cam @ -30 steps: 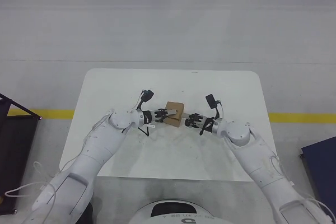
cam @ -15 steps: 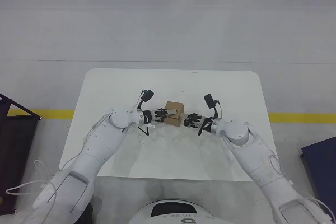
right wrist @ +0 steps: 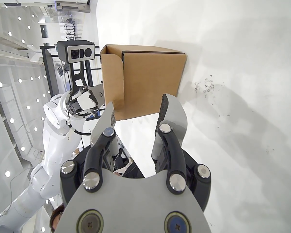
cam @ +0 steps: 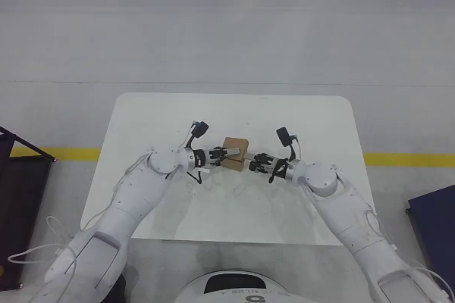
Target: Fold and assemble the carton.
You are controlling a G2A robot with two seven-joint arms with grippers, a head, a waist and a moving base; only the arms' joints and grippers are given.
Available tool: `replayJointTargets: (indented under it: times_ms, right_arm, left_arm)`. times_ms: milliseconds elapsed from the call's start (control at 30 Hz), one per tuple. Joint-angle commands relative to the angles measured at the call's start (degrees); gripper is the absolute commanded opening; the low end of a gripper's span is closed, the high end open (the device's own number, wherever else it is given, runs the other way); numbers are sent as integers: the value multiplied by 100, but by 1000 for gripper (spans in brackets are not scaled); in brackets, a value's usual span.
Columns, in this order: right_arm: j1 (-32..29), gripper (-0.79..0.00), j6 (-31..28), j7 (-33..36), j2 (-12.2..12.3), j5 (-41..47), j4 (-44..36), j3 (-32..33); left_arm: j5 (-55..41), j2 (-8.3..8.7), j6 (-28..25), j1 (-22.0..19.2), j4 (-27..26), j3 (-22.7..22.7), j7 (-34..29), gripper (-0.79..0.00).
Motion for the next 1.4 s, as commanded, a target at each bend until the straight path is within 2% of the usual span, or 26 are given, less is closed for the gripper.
replayJointTargets:
  times_ms: [0, 600, 833, 1367]
  right_arm:
    - [4, -394, -3, 16, -2, 4, 2, -9]
    - [127, -394, -14, 43, -59, 23, 110, -199]
    - [137, -317, -27, 38, -65, 25, 134, -209]
    - [71, -339, -18, 29, -33, -10, 67, -110]
  left_arm:
    - [0, -1, 2, -1, -1, 1, 3, 0]
    - [-5, 1, -30, 20, -36, 2, -11, 0]
    - [17, 3, -38, 18, -39, 8, -24, 0]
    - [34, 73, -65, 86, -119, -133, -53, 0]
